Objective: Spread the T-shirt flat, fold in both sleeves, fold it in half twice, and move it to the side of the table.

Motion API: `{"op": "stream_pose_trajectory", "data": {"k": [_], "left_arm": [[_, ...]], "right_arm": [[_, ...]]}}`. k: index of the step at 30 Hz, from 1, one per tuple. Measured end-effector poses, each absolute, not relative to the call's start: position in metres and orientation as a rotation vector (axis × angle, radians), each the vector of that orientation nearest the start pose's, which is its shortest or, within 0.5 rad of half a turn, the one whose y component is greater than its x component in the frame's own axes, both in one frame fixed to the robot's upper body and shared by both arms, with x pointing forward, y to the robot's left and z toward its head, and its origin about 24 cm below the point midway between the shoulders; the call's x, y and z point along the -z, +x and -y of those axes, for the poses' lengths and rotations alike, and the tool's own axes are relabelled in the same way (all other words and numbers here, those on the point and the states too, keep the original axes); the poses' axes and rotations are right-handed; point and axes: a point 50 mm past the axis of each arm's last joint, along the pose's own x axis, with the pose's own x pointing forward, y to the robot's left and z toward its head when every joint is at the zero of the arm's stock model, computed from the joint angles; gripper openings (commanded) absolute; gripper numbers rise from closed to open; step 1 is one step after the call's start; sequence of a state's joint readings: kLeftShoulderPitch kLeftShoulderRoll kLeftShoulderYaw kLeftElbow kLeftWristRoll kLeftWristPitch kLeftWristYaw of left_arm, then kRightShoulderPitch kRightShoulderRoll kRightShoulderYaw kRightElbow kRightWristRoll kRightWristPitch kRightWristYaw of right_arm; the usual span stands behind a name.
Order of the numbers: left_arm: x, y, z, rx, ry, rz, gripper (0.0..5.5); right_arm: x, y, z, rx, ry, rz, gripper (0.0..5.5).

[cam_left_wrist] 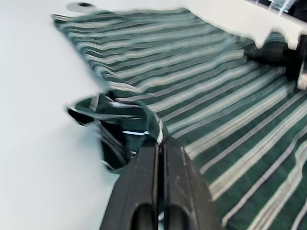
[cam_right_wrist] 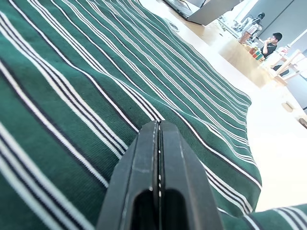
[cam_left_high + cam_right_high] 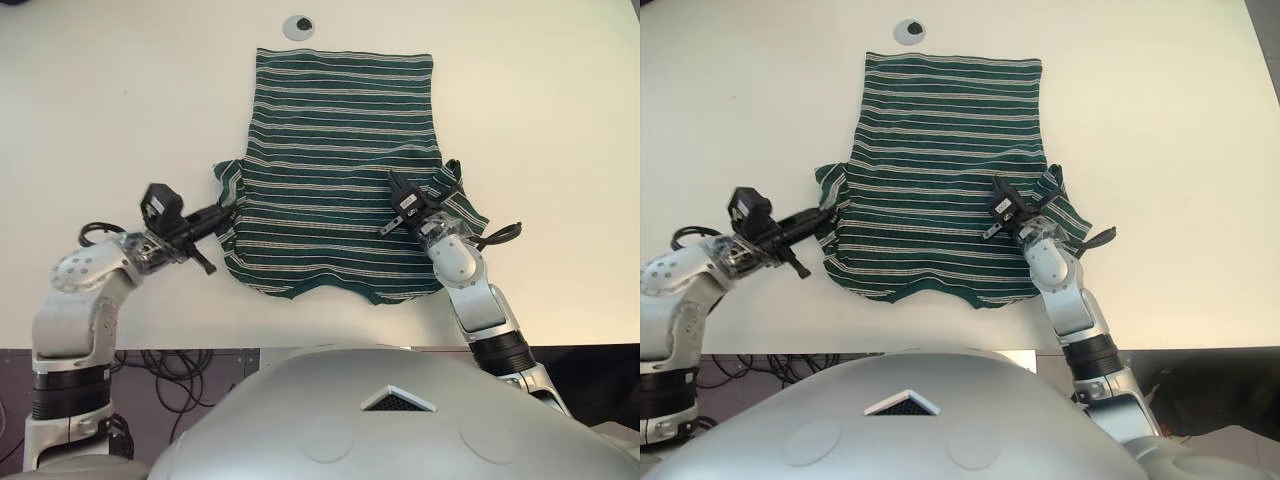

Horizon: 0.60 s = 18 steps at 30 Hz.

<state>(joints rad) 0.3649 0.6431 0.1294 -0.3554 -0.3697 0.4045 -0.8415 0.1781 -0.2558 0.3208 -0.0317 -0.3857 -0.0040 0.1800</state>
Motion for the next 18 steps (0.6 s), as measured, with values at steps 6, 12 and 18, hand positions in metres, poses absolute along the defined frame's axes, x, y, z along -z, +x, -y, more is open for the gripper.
{"op": "stream_pose_trajectory", "data": {"k": [6, 12, 18], "left_arm": [[-0.056, 0.162, -0.204, 0.898, 0.262, -0.430, 0.01], [-0.040, 0.153, -0.183, 0.995, 0.347, -0.483, 0.01], [-0.031, 0.148, -0.169, 1.085, 0.466, -0.495, 0.01]], "right_arm": [[0.005, 0.199, 0.122, -0.509, -0.605, -0.174, 0.00], [0.005, 0.199, 0.122, -0.511, -0.605, -0.174, 0.00], [0.005, 0.199, 0.122, -0.510, -0.605, -0.178, 0.00]]}}
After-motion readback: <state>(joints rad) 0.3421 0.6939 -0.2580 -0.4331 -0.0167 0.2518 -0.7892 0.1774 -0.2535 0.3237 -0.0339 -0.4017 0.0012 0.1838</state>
